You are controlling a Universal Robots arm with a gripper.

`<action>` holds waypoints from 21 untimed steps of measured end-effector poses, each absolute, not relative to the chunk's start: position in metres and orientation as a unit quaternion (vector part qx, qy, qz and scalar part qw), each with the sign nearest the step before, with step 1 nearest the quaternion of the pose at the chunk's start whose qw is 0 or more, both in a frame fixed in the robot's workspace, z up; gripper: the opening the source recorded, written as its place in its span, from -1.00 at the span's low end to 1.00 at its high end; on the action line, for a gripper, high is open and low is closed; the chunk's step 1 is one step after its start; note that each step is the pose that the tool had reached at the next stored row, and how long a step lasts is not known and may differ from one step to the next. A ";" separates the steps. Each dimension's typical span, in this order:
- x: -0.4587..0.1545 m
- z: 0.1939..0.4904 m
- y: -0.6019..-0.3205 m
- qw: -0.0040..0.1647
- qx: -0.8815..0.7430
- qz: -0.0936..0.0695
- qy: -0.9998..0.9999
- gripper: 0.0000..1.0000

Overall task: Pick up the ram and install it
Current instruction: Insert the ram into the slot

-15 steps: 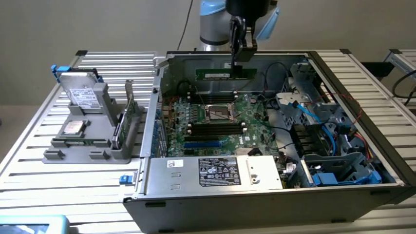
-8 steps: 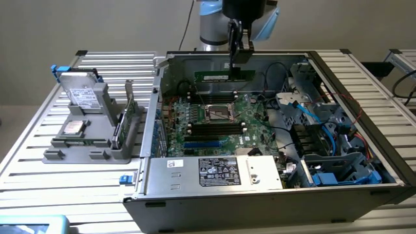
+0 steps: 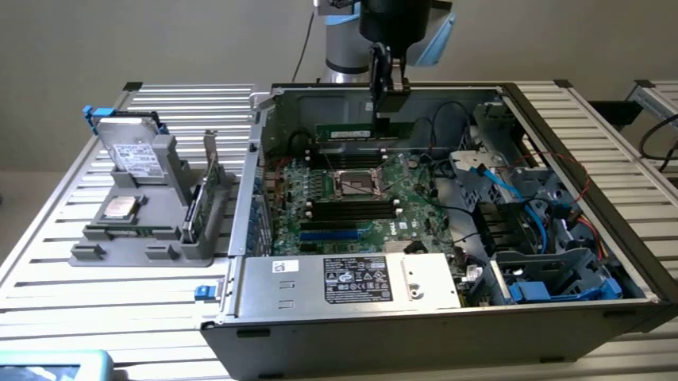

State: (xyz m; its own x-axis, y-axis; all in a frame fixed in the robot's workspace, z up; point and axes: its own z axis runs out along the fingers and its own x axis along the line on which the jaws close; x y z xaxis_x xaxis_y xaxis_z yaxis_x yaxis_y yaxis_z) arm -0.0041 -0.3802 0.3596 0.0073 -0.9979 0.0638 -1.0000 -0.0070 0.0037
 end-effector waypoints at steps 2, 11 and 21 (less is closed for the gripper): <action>-0.004 0.357 -0.380 0.025 0.709 0.023 -0.704 -0.75; -0.005 0.349 -0.380 0.027 0.709 0.025 -0.704 -0.75; -0.007 0.337 -0.380 0.032 0.704 0.032 -0.709 -0.75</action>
